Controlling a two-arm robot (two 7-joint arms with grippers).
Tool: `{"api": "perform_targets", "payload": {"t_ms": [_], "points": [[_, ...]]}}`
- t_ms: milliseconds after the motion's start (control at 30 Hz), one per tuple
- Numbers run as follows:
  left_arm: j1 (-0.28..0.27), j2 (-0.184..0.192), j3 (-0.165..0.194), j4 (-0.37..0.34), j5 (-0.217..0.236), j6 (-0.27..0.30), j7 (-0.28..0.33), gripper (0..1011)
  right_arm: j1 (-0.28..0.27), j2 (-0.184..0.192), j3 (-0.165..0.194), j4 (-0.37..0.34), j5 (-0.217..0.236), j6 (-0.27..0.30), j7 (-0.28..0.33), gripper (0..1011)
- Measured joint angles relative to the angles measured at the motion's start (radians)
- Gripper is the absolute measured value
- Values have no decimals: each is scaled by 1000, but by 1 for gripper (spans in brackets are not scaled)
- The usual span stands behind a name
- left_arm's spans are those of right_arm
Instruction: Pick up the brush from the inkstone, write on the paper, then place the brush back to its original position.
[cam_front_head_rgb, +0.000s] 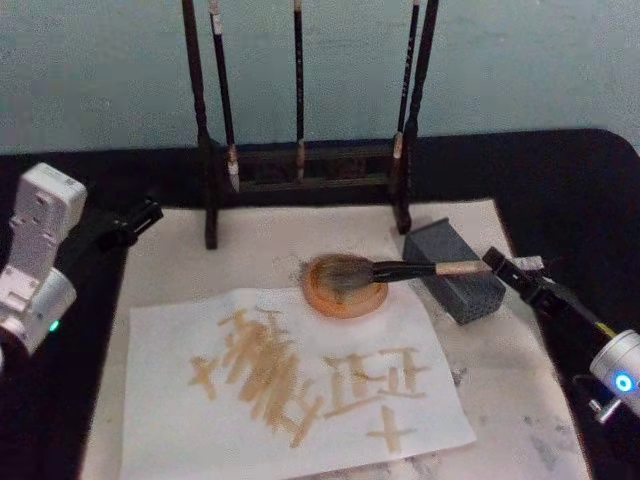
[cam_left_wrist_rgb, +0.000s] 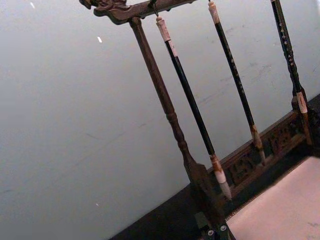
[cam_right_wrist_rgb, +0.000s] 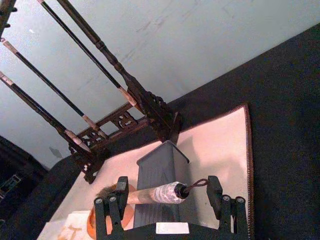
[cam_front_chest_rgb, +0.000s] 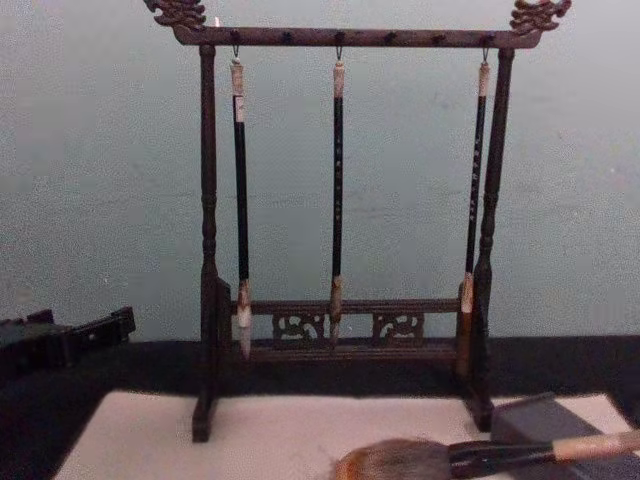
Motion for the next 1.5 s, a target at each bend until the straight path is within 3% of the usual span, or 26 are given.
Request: {"api": "perform_targets", "payload": {"t_ms": [233,567,700,933,1500], "points": [[0,0,0,0,0,0,0,1002,0,0,1,0,0,0,-1,973],[0,0,0,0,0,0,0,1002,-1,0,2,-1,0,0,-1,707],[0,0,0,0,0,0,0,1002,-1,0,2,-1,0,1,-1,544],[0,0,0,0,0,0,0,1002,-1,0,2,-2,0,1,1,345],[0,0,0,0,0,0,0,1002,0,0,2,-2,0,1,1,316]]}}
